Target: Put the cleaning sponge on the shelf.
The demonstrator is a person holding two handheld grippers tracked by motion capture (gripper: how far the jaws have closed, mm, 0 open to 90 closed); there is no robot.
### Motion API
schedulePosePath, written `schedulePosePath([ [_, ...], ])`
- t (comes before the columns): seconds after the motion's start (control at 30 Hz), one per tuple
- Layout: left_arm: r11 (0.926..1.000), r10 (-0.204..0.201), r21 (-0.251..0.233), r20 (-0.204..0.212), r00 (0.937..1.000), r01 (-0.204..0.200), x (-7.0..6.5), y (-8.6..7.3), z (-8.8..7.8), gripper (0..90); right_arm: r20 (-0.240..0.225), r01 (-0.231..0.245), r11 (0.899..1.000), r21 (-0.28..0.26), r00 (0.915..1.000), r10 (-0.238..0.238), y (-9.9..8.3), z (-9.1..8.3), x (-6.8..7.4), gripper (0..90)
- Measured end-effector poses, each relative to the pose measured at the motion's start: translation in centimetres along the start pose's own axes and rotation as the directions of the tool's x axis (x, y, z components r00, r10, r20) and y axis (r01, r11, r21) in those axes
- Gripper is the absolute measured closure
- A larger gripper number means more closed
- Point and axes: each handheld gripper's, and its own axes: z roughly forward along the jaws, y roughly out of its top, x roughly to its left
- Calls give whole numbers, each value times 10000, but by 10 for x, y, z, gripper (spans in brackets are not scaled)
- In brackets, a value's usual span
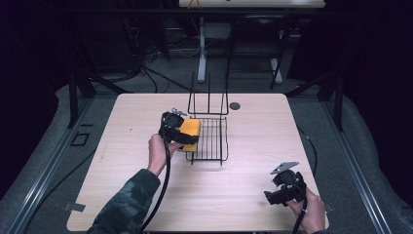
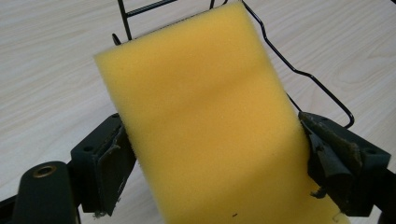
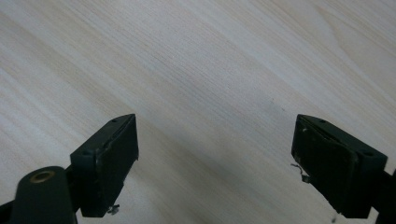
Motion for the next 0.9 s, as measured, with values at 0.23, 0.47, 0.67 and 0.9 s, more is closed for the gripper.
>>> schedulePosePath([
  [0.23, 9995, -131, -303, -56, 9999, 130, 0, 1, 8, 152, -16, 4, 10000, 22, 10000, -4, 0, 0, 0, 144],
  [0.47, 9989, -160, -447, -135, 9998, 154, -5, 3, 19, 152, -25, -18, 10000, 26, 10000, 18, 0, 0, 0, 144],
  [0.67, 9987, -232, -455, -63, 9997, 229, -14, 5, 29, 152, -63, -20, 10000, 23, 10000, 21, 0, 0, 0, 144],
  [0.9, 9990, -388, -237, -272, 9989, 382, -25, 6, 45, 152, -74, -10, 10000, 20, 10000, 10, 0, 0, 1, 144],
])
